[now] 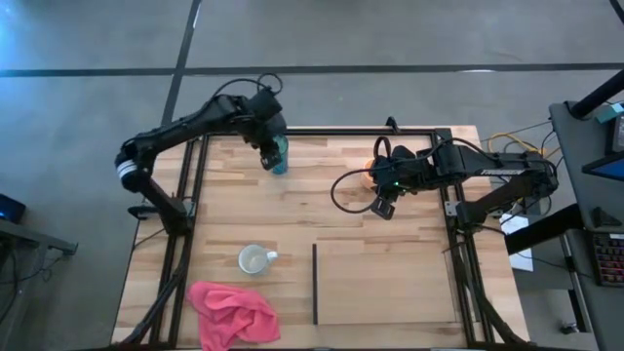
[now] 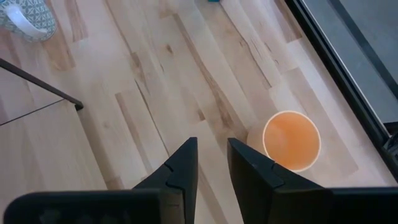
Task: Stack small to large cups/mugs on shelf
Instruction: Put the blue cup on the shelf
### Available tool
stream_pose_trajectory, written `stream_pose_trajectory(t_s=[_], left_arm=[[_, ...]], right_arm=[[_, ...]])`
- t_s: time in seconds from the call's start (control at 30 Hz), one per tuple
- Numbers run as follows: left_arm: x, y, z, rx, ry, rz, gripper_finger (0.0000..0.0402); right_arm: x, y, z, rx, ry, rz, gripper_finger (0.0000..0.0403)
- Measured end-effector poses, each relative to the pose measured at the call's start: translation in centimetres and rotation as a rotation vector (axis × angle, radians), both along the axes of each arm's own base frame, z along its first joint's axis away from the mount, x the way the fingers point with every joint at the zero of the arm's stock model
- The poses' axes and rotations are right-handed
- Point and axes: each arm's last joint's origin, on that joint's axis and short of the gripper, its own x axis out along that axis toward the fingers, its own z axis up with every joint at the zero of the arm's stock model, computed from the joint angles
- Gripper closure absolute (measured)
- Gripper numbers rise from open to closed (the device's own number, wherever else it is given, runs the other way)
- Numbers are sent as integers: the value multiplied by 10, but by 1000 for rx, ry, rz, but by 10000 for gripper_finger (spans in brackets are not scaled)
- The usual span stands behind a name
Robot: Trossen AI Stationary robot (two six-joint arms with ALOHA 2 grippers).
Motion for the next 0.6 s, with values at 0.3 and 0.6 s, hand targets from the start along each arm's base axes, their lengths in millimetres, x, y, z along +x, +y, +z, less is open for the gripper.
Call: stream_pose_trajectory(t_s=[0.3,0.6], left_arm=[[12,8,-16,-9,34,-13,306],[16,11,-27,-19,52,-12,306]], right_arm=[[0,0,0,0,0,-1,321],[0,0,0,0,-1,-1,325]])
